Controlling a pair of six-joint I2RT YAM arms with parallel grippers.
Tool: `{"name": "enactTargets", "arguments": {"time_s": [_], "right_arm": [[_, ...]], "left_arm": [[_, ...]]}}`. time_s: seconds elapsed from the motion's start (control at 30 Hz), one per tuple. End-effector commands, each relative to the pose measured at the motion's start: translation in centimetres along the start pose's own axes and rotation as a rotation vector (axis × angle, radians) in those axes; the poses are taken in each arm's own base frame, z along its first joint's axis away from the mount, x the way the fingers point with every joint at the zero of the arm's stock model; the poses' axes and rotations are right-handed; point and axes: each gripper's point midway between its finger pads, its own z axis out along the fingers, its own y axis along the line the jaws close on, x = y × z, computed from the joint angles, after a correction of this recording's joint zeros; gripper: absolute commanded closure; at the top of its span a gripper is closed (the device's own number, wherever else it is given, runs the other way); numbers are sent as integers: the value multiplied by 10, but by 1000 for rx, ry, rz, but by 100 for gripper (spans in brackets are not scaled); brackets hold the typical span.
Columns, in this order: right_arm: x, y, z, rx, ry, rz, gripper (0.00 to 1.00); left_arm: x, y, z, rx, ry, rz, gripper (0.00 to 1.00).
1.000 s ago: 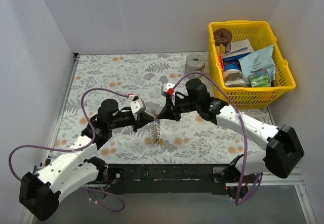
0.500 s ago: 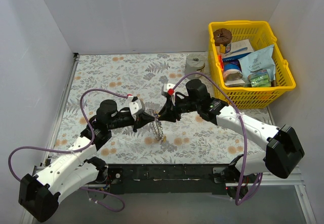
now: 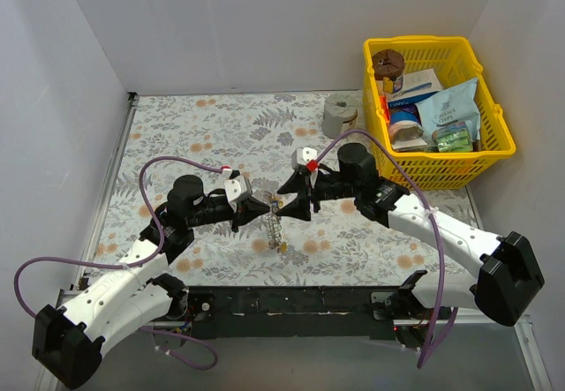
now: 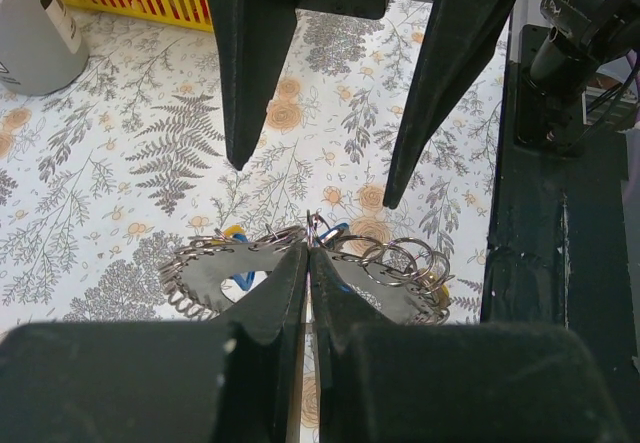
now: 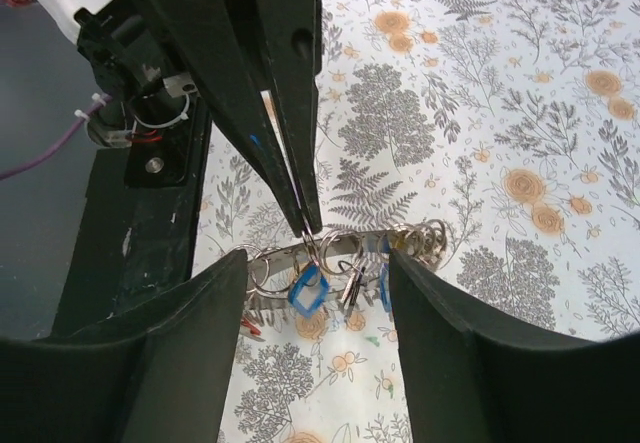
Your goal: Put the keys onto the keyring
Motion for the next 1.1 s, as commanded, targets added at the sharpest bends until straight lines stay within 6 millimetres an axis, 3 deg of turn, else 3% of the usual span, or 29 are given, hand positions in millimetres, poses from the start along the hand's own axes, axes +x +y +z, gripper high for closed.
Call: {"name": "enactTargets", "arguments": {"time_s": [0.0,0.13,0.67,0.77,0.87,1.0,1.07], "right_arm": [[-27,10,1,-71,-96,-48,41],[-22,11,7,-105,-83,-15,50],[-11,3,15,-97,-64,8,54],[-10,3,16,-105,-62,16,60],[-9,4,17,-112,-60,19,72],[-11,4,17,-116,-62,21,99],[-12,4,17,-118,-62,23,99]], "left_arm": [[-23,-3,-3,13,-75,74,100],[-23,-3,-3,11,-76,73,100],[-24,-5,-4,16,-85,73,100],[-25,-4,-4,14,-88,76,100],[-25,-4,-4,14,-88,76,100],[-25,-5,-3,17,-88,74,100],[-25,-5,-3,20,-89,75,100]]}}
